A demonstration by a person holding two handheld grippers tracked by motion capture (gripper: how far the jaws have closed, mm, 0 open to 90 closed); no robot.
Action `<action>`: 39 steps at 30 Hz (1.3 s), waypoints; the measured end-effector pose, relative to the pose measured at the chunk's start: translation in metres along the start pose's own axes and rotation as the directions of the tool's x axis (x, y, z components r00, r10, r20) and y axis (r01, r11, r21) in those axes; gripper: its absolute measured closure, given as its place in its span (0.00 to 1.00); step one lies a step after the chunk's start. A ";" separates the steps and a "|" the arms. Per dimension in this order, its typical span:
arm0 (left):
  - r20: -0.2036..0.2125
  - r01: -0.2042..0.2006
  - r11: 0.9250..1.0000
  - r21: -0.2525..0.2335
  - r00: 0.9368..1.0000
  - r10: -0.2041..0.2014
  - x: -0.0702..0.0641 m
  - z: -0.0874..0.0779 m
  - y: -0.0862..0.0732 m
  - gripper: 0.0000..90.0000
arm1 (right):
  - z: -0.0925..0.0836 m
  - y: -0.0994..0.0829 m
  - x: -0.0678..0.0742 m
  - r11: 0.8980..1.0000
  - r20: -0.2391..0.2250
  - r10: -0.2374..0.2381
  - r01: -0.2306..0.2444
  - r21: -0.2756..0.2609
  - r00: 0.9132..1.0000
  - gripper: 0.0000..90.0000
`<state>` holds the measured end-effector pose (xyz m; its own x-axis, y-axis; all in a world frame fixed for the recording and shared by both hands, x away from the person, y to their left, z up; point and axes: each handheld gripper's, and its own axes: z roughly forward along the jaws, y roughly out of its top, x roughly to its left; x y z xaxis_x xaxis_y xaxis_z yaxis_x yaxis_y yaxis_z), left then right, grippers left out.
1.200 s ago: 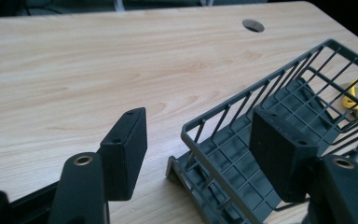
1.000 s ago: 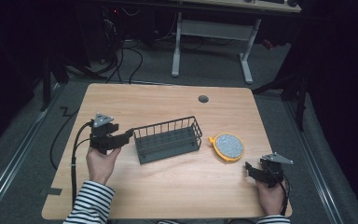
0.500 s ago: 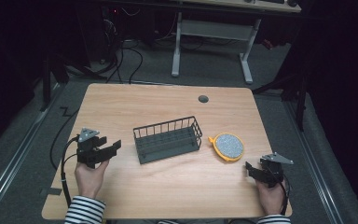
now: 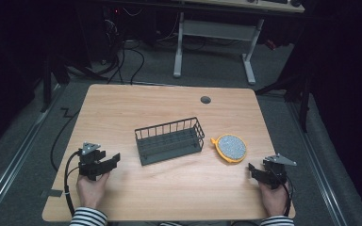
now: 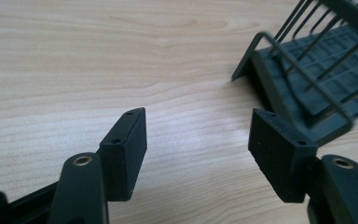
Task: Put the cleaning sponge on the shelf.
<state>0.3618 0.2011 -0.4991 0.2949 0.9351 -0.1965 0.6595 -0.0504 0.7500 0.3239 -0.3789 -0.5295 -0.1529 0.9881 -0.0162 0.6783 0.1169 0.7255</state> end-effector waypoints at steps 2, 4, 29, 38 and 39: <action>-0.011 -0.003 1.000 0.001 1.000 0.003 0.000 0.005 -0.004 0.42 | 0.000 0.000 0.000 1.000 0.000 0.002 -0.002 0.000 1.000 0.37; -0.035 -0.020 1.000 0.011 0.999 0.020 0.001 0.009 -0.006 0.42 | 0.000 0.000 0.000 1.000 0.000 0.000 0.000 0.000 1.000 0.37; -0.154 -0.108 0.994 0.031 0.982 0.112 -0.002 0.036 -0.020 0.40 | 0.000 0.001 -0.001 1.000 -0.007 -0.002 0.002 0.002 1.000 0.41; -0.154 -0.111 0.993 0.035 0.981 0.115 -0.002 0.036 -0.020 0.39 | -0.014 0.019 -0.004 1.000 -0.091 0.016 -0.017 -0.016 0.996 0.50; -0.154 -0.110 0.993 0.034 0.981 0.114 -0.002 0.036 -0.020 0.39 | -0.015 0.024 -0.003 1.000 -0.097 0.009 -0.011 -0.018 0.995 0.51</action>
<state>0.3724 0.1874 -0.5363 0.2579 0.9661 -0.0100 0.6465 -0.1649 0.7449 0.3298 -0.3802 -0.5022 -0.2161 0.9747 0.0574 0.6666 0.1044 0.7380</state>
